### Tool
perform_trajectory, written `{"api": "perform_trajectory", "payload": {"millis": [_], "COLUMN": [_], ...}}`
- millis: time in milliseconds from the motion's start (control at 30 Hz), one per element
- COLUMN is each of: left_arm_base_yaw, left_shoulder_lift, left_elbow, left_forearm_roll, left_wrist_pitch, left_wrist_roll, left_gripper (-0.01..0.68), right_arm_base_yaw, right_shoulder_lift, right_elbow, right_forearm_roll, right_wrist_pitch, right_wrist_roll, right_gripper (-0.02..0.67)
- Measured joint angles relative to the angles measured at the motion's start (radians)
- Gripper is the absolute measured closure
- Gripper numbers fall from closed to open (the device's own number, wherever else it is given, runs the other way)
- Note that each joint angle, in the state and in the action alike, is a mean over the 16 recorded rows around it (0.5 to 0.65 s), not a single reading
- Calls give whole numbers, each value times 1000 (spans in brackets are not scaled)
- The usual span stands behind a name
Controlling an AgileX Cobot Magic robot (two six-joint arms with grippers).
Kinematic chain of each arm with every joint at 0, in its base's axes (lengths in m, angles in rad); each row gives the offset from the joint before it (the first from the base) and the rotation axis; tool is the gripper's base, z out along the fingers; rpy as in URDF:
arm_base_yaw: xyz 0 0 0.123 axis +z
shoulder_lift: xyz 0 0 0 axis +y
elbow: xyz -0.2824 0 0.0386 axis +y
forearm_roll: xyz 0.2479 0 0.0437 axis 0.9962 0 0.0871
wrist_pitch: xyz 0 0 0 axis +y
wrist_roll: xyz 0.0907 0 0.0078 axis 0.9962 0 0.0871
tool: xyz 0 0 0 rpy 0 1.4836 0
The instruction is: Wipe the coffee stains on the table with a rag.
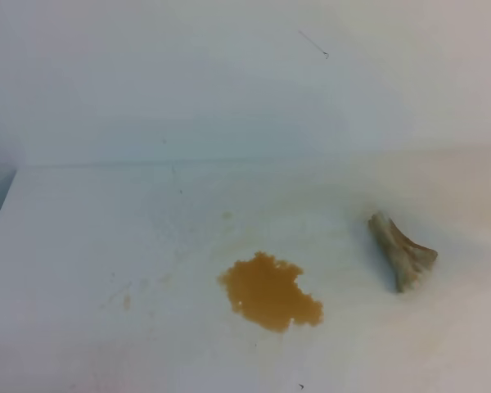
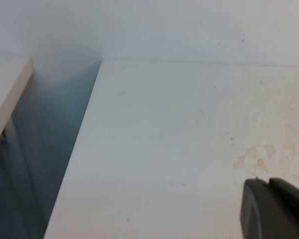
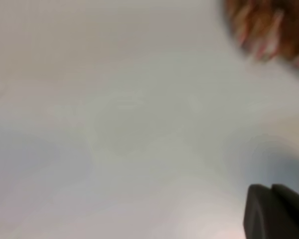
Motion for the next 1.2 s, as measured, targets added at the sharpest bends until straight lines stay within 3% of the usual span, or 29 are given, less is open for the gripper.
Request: {"api": "perform_trajectory", "payload": {"millis": [233, 333, 433, 600, 833, 933, 1200], "left_arm_base_yaw": [-1, -1, -1, -1, -1, -1, -1], "left_shoulder_lift": [0, 0, 0, 0, 0, 0, 0], "left_elbow": [0, 0, 0, 0, 0, 0, 0], "left_forearm_roll": [0, 0, 0, 0, 0, 0, 0], "left_wrist_pitch": [0, 0, 0, 1, 1, 1, 1], "left_wrist_roll": [0, 0, 0, 0, 0, 0, 0], "left_gripper": [677, 677, 677, 677, 677, 677, 677], "right_arm_base_yaw": [35, 70, 106, 149, 168, 168, 168], "right_shoulder_lift": [36, 71, 116, 206, 327, 363, 415], "right_elbow": [-58, -100, -148, -224, -279, -284, -297], "right_forearm_roll": [831, 1059, 1194, 1261, 1213, 1186, 1151], "right_wrist_pitch": [128, 148, 167, 191, 188, 173, 160], "right_wrist_roll": [-761, -1005, -1166, -1275, -1266, -1254, -1245], "right_gripper": [644, 614, 558, 448, 325, 339, 486]}}
